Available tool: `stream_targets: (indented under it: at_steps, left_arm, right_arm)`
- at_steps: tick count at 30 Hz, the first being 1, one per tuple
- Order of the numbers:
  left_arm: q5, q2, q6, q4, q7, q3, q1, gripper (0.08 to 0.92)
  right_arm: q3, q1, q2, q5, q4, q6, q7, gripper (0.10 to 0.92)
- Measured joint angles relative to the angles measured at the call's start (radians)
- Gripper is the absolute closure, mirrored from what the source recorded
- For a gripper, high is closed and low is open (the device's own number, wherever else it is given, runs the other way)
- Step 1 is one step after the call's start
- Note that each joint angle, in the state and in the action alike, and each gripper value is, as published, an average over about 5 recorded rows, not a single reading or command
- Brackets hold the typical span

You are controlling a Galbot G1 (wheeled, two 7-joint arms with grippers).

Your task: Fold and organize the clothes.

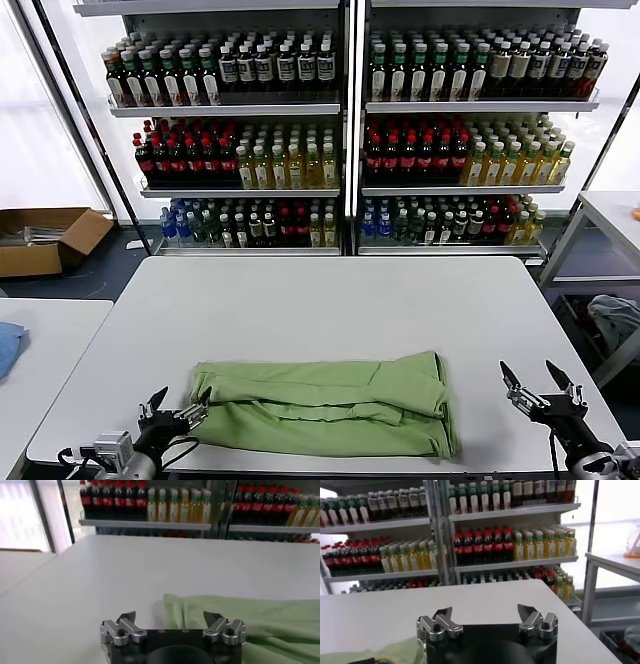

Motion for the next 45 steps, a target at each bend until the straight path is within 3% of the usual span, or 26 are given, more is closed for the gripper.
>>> stream_targets:
  at_steps: [5, 28, 37, 45]
  left_arm:
    - [0.005, -0.018, 0.001, 0.016, -0.025, 0.015, -0.007, 0.243]
    - [0.05, -0.062, -0.027, 0.032, -0.042, 0.063, 0.008, 0.887]
    - [0.013, -0.032, -0.035, 0.045, -0.02, 0.0, 0.007, 0.905]
    - [-0.068, 0.063, -0.053, 0.108, 0.027, -0.22, 0.006, 0.905]
  right_arm:
    - [0.018, -0.002, -0.001, 0.019, 0.004, 0.007, -0.002, 0.203]
    - [0.055, 0.007, 0.003, 0.117, 0.027, -0.019, 0.017, 0.203]
    - [0.064, 0.016, 0.0, 0.146, 0.042, -0.029, 0.024, 0.203]
    - [0.062, 0.025, -0.002, 0.16, 0.047, -0.034, 0.028, 0.203]
